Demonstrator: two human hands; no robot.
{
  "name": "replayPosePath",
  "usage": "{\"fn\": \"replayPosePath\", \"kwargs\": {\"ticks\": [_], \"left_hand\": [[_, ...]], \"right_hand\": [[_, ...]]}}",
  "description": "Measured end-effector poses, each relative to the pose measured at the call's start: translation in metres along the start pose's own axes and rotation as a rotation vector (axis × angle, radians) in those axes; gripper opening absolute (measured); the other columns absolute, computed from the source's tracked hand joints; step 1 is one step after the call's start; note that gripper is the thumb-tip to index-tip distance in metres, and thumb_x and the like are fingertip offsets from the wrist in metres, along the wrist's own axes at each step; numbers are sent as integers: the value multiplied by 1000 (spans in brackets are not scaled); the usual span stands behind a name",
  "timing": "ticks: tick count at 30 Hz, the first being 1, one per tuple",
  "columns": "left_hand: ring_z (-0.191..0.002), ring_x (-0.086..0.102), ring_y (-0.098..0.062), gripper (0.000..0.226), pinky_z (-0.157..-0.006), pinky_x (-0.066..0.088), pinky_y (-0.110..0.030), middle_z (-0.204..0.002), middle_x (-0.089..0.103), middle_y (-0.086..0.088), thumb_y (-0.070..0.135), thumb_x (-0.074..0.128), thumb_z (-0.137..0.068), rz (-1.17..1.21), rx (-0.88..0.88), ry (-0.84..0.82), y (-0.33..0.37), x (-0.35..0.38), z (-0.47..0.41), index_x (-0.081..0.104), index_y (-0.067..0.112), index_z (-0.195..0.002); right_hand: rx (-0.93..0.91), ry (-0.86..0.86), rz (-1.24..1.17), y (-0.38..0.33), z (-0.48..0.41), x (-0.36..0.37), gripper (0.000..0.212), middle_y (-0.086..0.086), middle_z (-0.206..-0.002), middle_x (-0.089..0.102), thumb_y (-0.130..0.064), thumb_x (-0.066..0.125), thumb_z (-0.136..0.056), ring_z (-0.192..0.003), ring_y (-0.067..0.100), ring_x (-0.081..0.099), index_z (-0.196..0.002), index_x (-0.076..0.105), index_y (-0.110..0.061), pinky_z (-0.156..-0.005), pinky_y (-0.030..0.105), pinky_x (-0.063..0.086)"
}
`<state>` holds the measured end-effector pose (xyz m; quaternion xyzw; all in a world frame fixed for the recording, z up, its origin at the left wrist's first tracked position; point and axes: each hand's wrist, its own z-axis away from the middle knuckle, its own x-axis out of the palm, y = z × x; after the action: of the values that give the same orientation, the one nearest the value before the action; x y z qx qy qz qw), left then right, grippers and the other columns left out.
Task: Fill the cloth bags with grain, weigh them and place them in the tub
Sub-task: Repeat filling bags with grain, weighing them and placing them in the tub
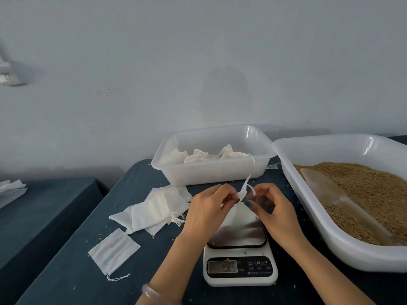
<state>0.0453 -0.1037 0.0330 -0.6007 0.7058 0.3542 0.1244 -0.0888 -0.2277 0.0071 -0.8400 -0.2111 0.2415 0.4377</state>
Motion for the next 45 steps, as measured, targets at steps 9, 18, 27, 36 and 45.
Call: {"fn": "replayPosePath", "kwargs": {"ticks": [9, 18, 27, 36, 45], "left_hand": [[-71, 59, -7, 32, -53, 52, -34, -87, 59, 10, 13, 75, -82, -48, 44, -16, 11, 5, 1, 47, 23, -94], [-60, 55, -23, 41, -47, 49, -41, -92, 50, 1, 2, 67, -75, -105, -21, 58, 15, 6, 0, 37, 22, -94], [-55, 47, -16, 26, -44, 44, -32, -95, 51, 1, -1, 67, -70, -125, -43, 77, 20, 6, -1, 54, 11, -88], [-58, 51, -7, 28, -56, 42, -18, -93, 44, 18, 0, 68, -74, 91, -140, 70, 24, 10, 0, 51, 16, -88], [-62, 51, -8, 31, -55, 48, -23, -88, 47, 17, 10, 70, -77, 155, -167, 111, 22, 12, 0, 46, 27, -87]], "right_hand": [[-115, -50, 217, 1, 5, 6, 16, -14, -88, 60, -50, 58, -87, -84, 4, 58, -103, 59, -46, -67, 14, 47], [-96, 93, 283, 0, 7, 2, 35, -21, -89, 63, -23, 72, -77, -84, 1, 60, -96, 52, -45, -63, 15, 43], [-416, 146, 553, -9, 11, 0, 25, -24, -78, 44, -15, 76, -72, -67, 4, 46, -82, 55, -25, -53, 15, 41], [-613, 168, 628, -3, 9, -1, 15, -8, -86, 60, -6, 70, -81, -80, 9, 53, -75, 67, -20, -63, 19, 44], [-621, 141, 720, -7, 11, -5, 22, -13, -102, 72, -18, 58, -87, -90, 11, 58, -98, 76, -23, -67, 19, 48]]}}
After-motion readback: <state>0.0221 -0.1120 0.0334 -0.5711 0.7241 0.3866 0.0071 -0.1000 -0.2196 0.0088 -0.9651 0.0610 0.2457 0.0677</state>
